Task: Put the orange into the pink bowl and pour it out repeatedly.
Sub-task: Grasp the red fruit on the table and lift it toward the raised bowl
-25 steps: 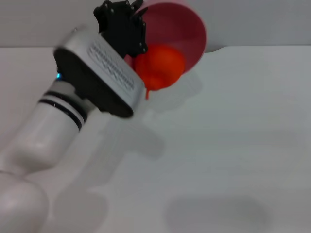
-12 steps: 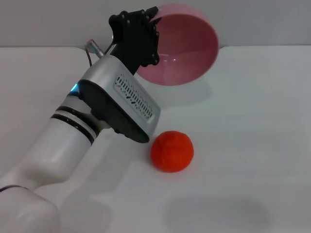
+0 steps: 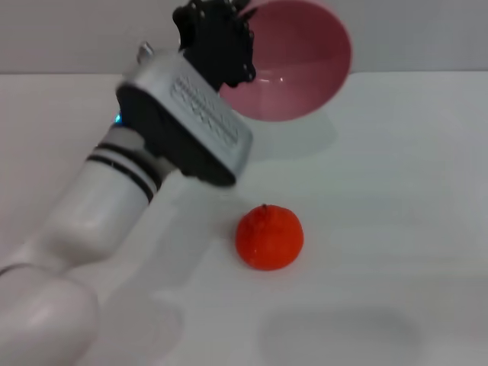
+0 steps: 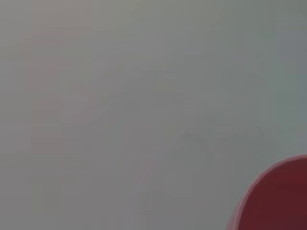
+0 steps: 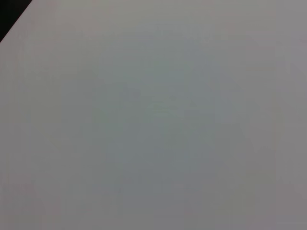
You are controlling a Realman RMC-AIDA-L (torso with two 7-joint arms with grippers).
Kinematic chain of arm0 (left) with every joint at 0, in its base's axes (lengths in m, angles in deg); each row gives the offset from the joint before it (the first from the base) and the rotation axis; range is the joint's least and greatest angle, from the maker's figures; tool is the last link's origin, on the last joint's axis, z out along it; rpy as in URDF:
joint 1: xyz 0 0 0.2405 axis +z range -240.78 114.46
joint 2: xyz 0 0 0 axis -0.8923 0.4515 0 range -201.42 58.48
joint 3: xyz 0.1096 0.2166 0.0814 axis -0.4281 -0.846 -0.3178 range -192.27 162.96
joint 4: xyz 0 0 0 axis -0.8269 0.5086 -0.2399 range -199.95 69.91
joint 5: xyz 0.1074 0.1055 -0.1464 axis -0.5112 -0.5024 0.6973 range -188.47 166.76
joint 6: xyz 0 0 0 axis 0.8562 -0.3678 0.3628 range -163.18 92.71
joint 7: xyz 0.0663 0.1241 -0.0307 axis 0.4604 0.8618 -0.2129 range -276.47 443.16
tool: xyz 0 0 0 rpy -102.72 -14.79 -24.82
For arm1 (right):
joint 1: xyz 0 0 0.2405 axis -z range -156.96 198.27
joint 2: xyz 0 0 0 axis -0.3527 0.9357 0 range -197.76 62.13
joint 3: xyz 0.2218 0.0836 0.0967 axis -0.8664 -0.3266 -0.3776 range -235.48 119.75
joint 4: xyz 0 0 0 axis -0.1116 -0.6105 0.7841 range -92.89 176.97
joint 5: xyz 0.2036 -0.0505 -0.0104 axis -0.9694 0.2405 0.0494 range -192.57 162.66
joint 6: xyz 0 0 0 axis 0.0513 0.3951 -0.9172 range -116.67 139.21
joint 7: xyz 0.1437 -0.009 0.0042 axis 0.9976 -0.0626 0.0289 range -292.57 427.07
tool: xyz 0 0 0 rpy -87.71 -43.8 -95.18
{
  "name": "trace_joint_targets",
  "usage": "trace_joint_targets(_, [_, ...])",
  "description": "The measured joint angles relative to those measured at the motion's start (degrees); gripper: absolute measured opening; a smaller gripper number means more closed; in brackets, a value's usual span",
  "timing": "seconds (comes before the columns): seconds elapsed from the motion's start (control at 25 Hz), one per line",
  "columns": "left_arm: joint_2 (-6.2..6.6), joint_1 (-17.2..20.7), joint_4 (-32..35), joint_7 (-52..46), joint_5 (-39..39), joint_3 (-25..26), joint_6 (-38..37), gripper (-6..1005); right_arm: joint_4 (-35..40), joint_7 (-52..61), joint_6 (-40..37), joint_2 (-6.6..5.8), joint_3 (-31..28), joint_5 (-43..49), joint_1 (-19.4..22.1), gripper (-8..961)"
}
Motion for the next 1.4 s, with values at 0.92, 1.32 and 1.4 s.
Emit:
trace_joint_targets(0.92, [2.75, -18.0, -0.3, -27.2, 11.1, 62.9, -94.7, 46, 10.9, 10.6, 6.9, -0.45, -0.6, 30.3, -3.8, 521])
trace_joint_targets(1.32, [3.24, -19.8, 0.4, -31.6, -0.5, 64.3, -101.8, 45, 28.8, 39.1, 10.9, -0.38, 3.0, 65.5, -14.6, 505])
trace_joint_targets(1.4, [3.33, -19.9, 0.4, -31.8, -1.0, 64.6, -102.3, 45, 30.3, 42.8, 10.9, -0.41, 5.5, 70.5, -17.2, 502])
